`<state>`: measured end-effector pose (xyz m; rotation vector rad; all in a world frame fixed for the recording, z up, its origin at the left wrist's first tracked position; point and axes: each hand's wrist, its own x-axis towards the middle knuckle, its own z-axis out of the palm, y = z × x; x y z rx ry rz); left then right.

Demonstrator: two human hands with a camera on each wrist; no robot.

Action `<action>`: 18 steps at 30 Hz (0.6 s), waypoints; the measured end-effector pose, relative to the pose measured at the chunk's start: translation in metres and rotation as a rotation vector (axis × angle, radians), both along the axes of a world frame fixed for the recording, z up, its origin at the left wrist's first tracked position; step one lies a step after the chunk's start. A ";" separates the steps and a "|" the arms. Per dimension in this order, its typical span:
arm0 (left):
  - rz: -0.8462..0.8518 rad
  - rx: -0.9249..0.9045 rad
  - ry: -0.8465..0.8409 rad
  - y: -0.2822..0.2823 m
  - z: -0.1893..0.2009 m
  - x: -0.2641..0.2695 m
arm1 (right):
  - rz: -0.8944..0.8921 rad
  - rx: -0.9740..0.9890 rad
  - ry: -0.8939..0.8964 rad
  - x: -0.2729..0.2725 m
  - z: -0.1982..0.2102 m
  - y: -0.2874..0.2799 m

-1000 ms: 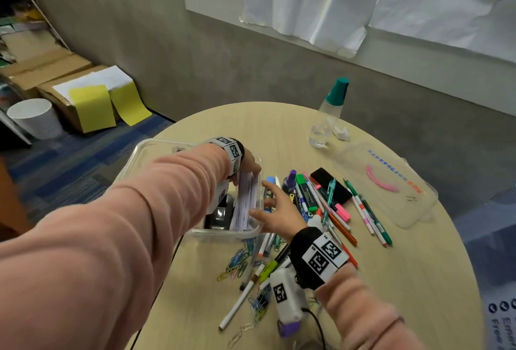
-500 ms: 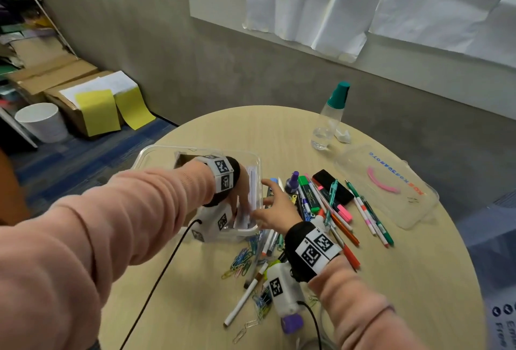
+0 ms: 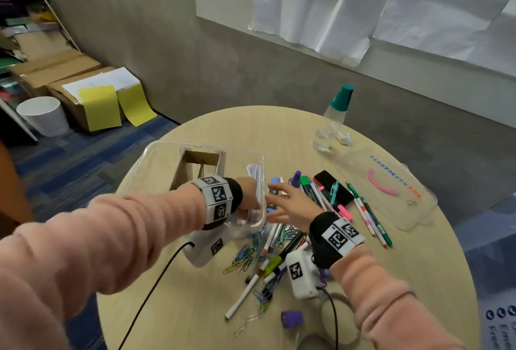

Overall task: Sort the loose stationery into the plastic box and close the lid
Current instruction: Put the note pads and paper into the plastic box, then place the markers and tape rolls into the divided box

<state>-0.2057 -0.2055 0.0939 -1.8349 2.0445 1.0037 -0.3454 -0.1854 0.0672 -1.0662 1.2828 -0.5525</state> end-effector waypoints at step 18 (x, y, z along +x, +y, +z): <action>-0.065 -0.469 0.225 0.072 -0.041 0.029 | 0.868 -0.147 0.903 -0.041 -0.034 0.049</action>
